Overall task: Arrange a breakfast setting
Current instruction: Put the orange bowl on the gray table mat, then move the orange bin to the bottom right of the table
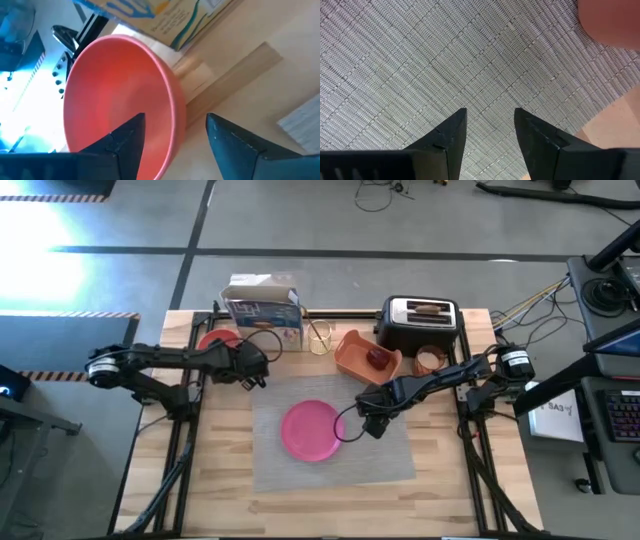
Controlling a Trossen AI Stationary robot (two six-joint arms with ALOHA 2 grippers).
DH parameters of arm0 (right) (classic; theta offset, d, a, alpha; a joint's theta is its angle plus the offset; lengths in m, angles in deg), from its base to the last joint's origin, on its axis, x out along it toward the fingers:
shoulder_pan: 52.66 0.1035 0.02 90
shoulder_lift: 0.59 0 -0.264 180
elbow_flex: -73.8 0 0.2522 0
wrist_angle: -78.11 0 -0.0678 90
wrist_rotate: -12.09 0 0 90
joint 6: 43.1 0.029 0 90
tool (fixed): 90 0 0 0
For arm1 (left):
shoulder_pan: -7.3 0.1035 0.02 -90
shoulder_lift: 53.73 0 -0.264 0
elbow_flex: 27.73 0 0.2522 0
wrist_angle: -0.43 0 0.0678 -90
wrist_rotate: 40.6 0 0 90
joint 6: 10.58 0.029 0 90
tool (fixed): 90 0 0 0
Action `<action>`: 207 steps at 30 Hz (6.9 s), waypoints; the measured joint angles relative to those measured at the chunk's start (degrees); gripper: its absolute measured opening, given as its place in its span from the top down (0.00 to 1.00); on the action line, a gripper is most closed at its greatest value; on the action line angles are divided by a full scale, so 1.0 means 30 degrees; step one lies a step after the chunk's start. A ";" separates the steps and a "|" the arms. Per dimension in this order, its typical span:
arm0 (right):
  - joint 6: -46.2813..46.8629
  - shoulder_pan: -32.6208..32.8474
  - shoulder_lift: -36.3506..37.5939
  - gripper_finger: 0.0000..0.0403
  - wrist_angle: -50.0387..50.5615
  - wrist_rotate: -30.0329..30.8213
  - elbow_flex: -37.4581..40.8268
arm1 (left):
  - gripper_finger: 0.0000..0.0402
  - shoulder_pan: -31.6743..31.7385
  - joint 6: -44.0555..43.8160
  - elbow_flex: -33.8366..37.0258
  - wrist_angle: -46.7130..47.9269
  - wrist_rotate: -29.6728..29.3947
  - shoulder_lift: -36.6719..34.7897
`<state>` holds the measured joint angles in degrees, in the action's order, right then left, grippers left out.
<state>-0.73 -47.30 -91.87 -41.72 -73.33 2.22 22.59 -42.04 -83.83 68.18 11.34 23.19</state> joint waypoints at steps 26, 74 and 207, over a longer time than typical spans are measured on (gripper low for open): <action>-0.0138 0.0000 0.0000 0.61 -0.0116 0.0014 0.0029 | 0.87 0.0985 0.1110 0.2481 -0.3014 0.1180 0.0000; -1.6952 0.1785 0.0029 0.76 -0.3015 0.0006 -0.7835 | 1.00 -0.8822 1.8370 -0.2218 -0.3483 1.0557 -0.1017; -0.4715 0.1663 -0.1362 0.69 0.4884 -0.0291 -0.8752 | 0.59 -1.2159 1.6432 -0.6007 -0.7711 1.4399 0.3075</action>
<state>-14.87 -42.31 -95.96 -27.07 -74.20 -24.04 -13.89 7.26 -101.85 45.04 54.54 32.42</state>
